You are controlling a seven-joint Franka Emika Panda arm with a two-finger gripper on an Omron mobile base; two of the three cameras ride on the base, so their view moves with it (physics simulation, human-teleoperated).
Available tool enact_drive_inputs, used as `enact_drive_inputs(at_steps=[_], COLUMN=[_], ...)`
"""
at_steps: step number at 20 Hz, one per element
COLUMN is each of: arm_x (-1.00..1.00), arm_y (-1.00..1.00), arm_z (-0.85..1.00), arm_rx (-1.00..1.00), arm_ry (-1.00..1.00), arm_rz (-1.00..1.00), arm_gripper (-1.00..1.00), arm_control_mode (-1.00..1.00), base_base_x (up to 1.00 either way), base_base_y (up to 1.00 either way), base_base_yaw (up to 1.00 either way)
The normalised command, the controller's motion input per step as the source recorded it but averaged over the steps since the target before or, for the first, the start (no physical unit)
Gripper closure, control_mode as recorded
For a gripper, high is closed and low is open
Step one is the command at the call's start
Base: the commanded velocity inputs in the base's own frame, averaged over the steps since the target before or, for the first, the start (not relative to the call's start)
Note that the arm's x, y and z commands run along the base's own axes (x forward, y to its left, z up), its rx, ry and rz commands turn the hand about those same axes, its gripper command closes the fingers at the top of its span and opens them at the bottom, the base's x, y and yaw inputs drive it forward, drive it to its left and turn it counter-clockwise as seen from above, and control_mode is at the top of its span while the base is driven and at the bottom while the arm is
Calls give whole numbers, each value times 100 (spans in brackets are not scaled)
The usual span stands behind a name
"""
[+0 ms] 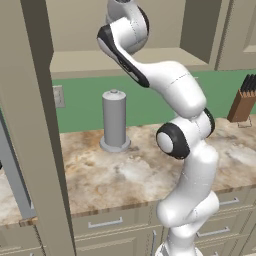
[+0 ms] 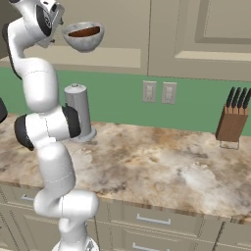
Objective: Pick up the bowls on the counter and stack them on top of one another in the open cabinet. Place the smaller bowl on top of the larger bowl.
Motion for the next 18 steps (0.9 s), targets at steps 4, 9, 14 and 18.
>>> enact_drive_inputs(at_steps=[4, 9, 14, 18], arm_x=[-66, -72, -80, -79], arm_y=[0, 0, 0, -1], arm_z=[-1, -2, -2, -5], arm_rx=[0, 0, 0, 0], arm_ry=[-4, -9, -14, -11], arm_rz=[0, 0, 0, 0], arm_gripper=[-100, -100, -100, -100], arm_control_mode=[-100, -100, -100, -100], base_base_x=[0, 0, 0, 0], base_base_y=[0, 0, 0, 0], base_base_yaw=[0, 0, 0, 0])
